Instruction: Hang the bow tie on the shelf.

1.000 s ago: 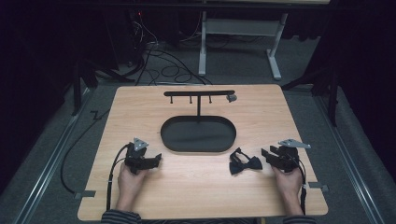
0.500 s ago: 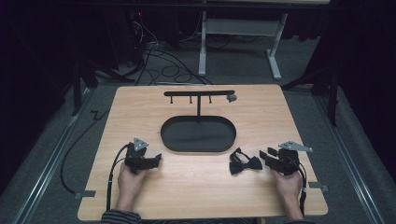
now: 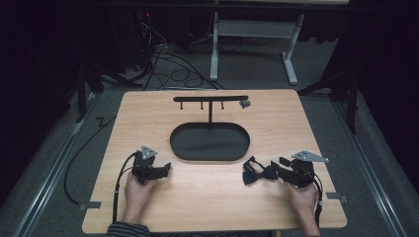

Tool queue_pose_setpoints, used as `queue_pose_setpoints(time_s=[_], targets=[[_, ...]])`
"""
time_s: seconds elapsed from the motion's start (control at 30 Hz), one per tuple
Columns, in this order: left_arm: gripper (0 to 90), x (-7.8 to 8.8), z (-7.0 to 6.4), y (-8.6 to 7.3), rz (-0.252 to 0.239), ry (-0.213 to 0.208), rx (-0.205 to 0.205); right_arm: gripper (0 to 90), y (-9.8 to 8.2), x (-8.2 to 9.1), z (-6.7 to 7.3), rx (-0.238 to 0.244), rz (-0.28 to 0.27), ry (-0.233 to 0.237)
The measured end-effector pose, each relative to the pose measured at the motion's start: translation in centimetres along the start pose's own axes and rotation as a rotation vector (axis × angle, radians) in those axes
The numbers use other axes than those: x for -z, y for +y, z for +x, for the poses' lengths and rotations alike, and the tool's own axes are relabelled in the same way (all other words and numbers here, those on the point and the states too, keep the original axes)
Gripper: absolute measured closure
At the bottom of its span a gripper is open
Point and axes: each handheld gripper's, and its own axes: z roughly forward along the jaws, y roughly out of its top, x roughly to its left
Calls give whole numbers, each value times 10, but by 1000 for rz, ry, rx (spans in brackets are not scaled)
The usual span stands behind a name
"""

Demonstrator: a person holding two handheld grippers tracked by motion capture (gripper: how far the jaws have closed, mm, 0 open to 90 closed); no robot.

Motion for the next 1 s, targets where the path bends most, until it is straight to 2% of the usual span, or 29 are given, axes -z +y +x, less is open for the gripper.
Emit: queue_pose_setpoints(time_s=[0.43,1.0], targets=[[186,0,0,0,-1,0,1,572,4,-4,17,26,2,55],[186,0,0,0,0,0,0,590,8,-20,29,50,35,88]])
